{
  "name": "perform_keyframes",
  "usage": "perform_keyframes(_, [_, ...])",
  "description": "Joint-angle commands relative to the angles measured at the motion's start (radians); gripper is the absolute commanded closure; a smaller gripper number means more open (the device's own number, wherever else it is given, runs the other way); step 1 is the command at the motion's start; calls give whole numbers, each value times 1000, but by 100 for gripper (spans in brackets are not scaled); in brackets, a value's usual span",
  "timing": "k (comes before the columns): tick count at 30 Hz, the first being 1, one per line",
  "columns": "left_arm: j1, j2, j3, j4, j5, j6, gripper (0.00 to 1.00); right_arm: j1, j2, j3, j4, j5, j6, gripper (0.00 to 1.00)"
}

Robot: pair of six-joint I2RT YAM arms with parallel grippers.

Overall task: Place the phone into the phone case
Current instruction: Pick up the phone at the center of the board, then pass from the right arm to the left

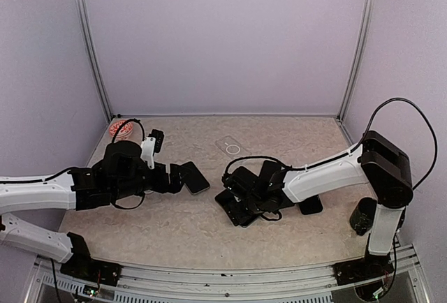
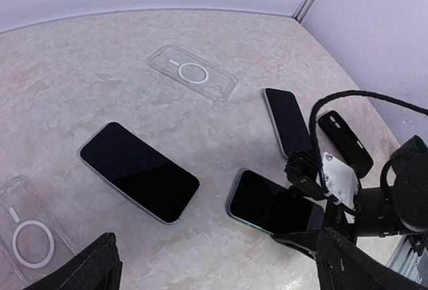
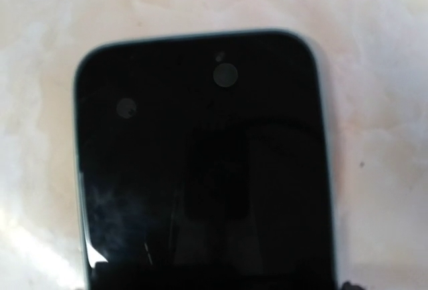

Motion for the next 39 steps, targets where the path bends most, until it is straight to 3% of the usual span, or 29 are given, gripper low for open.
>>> perform_keyframes(1, [33,27,-21,48,23,-22,1,-15,-47,-49,65,13,-143,23])
perform_keyframes(12, [108,108,-30,160,171,-66,1,-27,-150,-143,255,17,-298,23])
perform_keyframes(25, [111,228,14,245,387,-71,1,-27,-335,-289,485,-18,-425,23])
perform_keyframes(39, [111,343,78,329,609,-117,2,35,-400,-379,635,-8,-564,23])
